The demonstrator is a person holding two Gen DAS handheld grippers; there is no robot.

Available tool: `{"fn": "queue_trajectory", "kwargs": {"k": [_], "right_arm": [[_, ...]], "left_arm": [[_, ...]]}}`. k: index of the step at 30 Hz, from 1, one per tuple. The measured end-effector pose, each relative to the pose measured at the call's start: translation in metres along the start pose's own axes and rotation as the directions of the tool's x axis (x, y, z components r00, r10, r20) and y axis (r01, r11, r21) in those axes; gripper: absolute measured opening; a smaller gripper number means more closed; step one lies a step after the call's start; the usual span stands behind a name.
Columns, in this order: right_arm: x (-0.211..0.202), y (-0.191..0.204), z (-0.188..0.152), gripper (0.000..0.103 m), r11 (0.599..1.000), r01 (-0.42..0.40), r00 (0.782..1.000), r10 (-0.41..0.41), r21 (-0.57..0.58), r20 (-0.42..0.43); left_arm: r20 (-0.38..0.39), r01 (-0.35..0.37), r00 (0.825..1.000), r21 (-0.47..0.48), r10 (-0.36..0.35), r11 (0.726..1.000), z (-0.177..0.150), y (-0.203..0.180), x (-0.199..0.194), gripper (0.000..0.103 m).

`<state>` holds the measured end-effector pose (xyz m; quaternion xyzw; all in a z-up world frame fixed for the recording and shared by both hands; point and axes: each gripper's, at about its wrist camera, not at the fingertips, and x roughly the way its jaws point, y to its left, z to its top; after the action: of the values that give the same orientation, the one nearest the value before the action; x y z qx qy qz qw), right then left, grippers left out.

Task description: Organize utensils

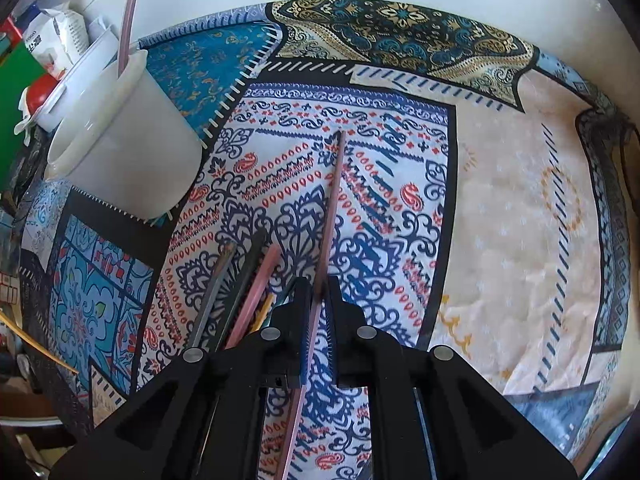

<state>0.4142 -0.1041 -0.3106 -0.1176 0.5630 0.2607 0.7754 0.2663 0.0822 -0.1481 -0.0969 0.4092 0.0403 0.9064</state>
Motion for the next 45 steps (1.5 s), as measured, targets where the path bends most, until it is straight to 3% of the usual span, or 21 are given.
{"fn": "queue_trajectory", "kwargs": {"k": [6, 14, 22, 30, 45], "right_arm": [[0.005, 0.011, 0.004, 0.006, 0.998, 0.043, 0.998, -0.041, -0.054, 0.043], [-0.023, 0.012, -0.012, 0.005, 1.000, 0.019, 0.992, -0.021, 0.016, 0.124], [-0.082, -0.008, -0.020, 0.005, 0.997, -0.020, 0.967, 0.000, 0.076, 0.255], [-0.120, -0.001, -0.014, 0.004, 0.997, -0.040, 0.935, 0.012, 0.072, 0.356], [-0.162, 0.028, 0.005, 0.000, 0.999, -0.028, 0.891, 0.037, -0.029, 0.453]], "left_arm": [[0.023, -0.006, 1.000, 0.006, 0.005, 1.000, 0.005, -0.003, -0.004, 0.003], [0.043, -0.002, 0.999, 0.002, 0.002, 1.000, 0.009, -0.002, -0.011, 0.003], [0.069, 0.010, 0.998, 0.003, -0.011, 1.000, 0.013, -0.004, -0.019, 0.003], [0.106, 0.020, 0.994, 0.005, -0.021, 1.000, 0.020, -0.006, -0.031, 0.003], [0.176, 0.028, 0.984, -0.022, -0.024, 0.999, 0.047, 0.002, -0.045, 0.003]]}}
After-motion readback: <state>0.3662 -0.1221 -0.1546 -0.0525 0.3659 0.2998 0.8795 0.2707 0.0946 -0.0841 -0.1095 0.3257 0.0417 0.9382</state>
